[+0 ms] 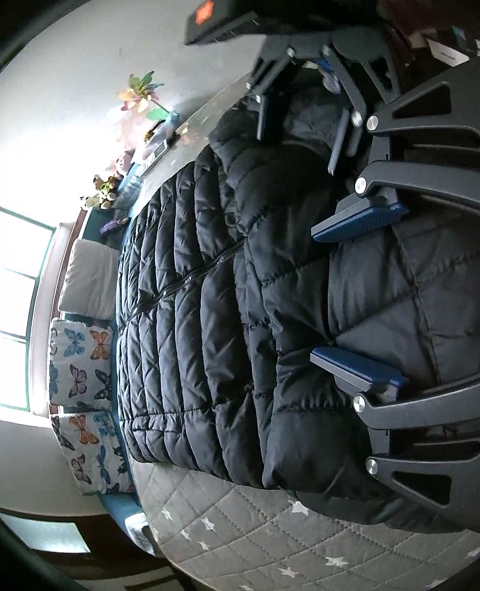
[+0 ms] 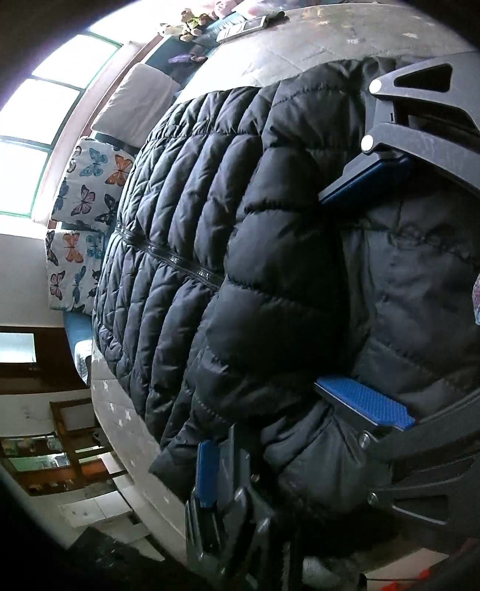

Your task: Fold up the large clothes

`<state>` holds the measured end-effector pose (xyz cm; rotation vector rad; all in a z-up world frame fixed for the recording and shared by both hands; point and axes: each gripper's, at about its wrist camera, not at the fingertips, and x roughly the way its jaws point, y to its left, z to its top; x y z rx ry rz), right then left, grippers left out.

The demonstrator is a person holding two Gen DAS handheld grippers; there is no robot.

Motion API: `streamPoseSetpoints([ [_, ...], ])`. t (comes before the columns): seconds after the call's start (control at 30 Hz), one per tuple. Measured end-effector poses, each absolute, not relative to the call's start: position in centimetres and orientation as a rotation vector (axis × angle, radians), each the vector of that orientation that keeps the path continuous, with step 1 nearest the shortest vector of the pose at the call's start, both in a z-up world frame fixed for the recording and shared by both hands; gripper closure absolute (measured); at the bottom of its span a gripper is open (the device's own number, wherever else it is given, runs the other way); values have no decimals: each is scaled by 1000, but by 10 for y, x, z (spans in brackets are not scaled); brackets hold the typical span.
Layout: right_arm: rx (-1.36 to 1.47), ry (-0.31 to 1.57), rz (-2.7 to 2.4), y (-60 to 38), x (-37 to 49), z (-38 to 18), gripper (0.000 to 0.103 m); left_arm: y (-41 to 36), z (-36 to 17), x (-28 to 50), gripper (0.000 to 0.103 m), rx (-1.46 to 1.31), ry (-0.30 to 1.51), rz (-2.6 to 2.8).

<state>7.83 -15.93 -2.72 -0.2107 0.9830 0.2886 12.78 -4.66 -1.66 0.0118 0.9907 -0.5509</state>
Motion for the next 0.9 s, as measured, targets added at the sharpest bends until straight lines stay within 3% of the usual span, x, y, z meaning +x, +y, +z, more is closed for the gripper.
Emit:
streamPoseSetpoints([
  [0.17,-178,957,260,-187,60,-6,6,-45,-18,127,39,-4,985,-562],
  [0.33,-174,975,245,-193,51,-36,6,-54,-21,120,36,67,964,-551],
  [0.47,-174,976,241,-193,49,-24,6,-53,-16,117,36,83,970,-546],
  [0.7,-206,923,305,-190,-6,5,6,-55,23,36,36,171,868,-650],
  [0.9,-297,986,301,-177,-35,-25,6,-65,2,-16,36,228,887,-735],
])
